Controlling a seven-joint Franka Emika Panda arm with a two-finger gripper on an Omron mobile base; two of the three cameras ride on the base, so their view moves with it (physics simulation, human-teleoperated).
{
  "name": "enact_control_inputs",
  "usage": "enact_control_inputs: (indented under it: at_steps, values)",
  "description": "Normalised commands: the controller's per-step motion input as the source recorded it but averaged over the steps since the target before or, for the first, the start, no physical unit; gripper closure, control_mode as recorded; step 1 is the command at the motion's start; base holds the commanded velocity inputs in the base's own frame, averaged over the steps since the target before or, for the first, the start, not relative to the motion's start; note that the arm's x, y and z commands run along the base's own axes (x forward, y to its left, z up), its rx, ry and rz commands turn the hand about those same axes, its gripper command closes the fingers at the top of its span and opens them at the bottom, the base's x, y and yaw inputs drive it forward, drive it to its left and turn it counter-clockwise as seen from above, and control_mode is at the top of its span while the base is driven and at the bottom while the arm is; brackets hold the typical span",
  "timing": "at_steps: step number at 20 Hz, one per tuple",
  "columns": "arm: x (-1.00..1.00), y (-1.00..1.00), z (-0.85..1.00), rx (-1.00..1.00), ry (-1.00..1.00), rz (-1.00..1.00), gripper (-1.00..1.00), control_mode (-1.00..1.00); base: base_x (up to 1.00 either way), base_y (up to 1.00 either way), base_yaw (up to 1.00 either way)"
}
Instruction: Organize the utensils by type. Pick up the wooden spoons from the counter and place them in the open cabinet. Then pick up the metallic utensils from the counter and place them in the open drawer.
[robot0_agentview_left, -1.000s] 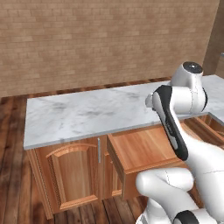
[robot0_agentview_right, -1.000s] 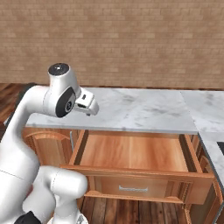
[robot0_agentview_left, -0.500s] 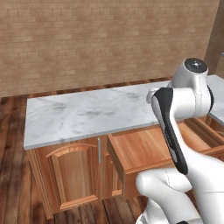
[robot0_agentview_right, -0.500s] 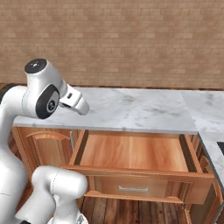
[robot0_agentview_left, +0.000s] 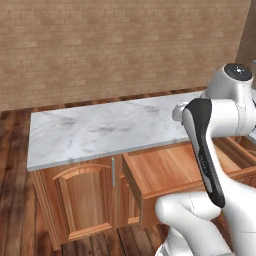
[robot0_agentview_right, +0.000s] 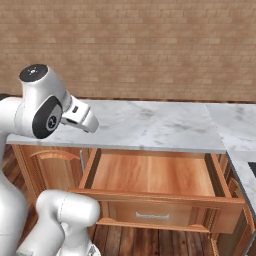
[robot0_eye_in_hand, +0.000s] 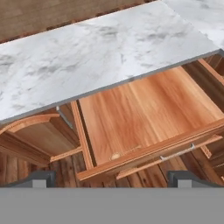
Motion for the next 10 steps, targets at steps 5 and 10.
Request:
enact_control_inputs:
  at_steps: [5, 10]
  values:
    - [-0.3, 0.03, 0.0, 0.0, 0.0, 0.16, -1.0, -1.0, 0.0, 0.0, 0.0]
    - [-0.25, 0.2, 0.02, -0.01, 0.01, 0.01, -1.0, -1.0, 0.0, 0.0, 0.0]
